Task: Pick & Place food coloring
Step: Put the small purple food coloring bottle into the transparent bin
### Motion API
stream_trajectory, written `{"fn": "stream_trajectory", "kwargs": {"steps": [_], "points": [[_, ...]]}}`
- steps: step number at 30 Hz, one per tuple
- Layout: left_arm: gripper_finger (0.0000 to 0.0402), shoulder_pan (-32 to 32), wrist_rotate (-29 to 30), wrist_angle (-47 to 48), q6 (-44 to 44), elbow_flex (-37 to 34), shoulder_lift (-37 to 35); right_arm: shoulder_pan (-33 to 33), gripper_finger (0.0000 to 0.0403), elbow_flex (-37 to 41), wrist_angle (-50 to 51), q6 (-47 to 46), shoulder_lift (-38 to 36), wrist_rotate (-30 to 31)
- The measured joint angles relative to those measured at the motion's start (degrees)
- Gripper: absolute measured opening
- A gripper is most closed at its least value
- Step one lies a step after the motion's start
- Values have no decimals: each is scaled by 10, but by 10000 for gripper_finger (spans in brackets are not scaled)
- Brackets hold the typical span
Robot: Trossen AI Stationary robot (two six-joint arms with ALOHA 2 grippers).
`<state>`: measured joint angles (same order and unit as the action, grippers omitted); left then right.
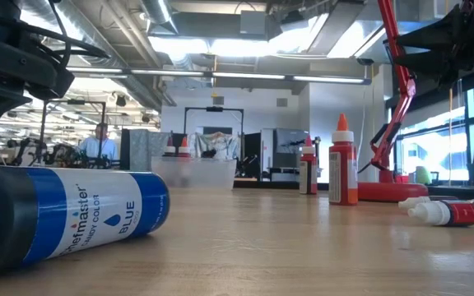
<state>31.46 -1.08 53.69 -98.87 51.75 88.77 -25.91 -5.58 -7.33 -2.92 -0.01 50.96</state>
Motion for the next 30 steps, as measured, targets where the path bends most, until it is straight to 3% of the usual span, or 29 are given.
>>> {"fn": "stream_trajectory", "kwargs": {"steps": [30], "points": [[155, 0, 0, -17, -9, 0, 3, 0, 237, 0, 23, -13, 0, 0]]}}
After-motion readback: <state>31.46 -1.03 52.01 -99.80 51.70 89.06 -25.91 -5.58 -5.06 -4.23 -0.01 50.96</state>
